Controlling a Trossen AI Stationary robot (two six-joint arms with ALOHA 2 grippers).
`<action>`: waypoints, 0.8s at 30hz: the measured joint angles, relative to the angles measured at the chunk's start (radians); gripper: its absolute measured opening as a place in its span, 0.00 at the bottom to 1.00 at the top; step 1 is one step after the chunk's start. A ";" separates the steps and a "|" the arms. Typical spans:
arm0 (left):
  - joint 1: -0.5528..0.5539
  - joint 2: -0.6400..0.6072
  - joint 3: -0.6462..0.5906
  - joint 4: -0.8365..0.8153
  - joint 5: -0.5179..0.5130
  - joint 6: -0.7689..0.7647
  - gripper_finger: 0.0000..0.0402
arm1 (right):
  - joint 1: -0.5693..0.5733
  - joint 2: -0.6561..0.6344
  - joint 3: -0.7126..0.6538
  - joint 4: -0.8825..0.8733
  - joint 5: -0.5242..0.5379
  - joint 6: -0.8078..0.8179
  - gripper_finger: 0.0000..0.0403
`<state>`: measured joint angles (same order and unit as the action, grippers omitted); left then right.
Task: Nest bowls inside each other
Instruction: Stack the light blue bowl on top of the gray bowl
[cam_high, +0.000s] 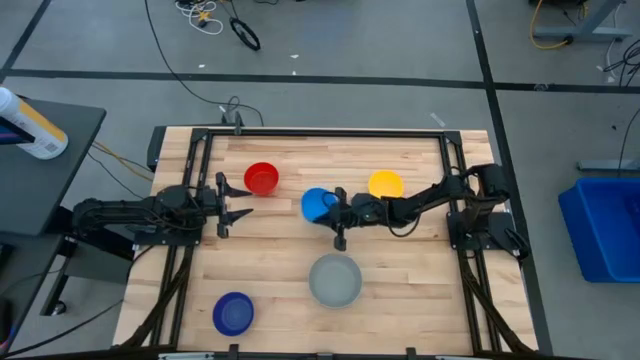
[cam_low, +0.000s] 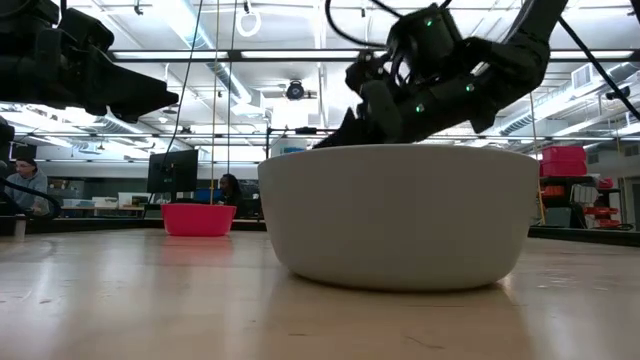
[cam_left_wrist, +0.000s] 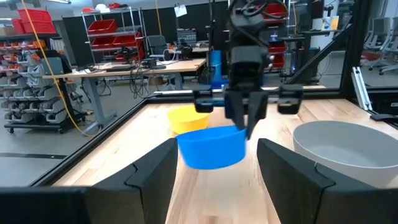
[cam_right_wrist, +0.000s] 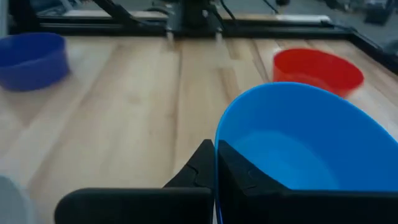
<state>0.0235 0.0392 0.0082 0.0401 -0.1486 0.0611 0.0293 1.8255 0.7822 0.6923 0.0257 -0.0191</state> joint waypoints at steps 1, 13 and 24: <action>0.000 0.002 0.000 0.000 0.000 0.000 0.57 | 0.011 0.000 0.000 0.015 0.002 -0.001 0.00; 0.000 0.075 0.000 0.009 -0.015 -0.013 0.57 | 0.183 -0.001 0.062 0.030 0.093 -0.061 0.00; 0.000 0.098 0.000 0.018 -0.026 -0.020 0.57 | 0.382 -0.155 0.098 -0.202 0.340 -0.076 0.00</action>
<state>0.0231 0.1375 0.0078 0.0581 -0.1743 0.0410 0.4114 1.6705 0.8799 0.4903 0.3662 -0.0949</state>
